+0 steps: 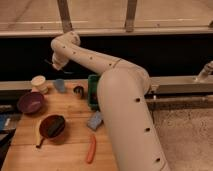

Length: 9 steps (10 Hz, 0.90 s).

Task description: Place fork in plastic cup

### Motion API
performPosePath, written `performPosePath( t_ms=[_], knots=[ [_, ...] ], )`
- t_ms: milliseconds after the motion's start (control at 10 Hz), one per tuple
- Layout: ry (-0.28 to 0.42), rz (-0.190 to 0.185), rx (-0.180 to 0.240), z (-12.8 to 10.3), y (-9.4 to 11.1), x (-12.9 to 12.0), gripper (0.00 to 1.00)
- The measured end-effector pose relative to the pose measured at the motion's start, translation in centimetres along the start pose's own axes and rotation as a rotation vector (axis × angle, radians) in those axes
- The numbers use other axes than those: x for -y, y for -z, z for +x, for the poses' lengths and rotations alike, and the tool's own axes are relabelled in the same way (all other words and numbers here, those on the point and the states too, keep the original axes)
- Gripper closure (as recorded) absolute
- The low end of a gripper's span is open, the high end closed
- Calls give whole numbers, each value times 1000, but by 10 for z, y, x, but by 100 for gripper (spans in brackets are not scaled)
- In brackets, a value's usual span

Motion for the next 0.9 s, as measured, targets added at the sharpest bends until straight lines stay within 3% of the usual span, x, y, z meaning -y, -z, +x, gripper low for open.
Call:
performPosePath(
  t_ms=[300, 600, 900],
  knots=[
    [-5, -8, 38, -4, -11, 3, 100],
    [-49, -46, 106, -3, -30, 3, 100],
    [-33, -90, 124, -22, -51, -9, 100]
  ],
)
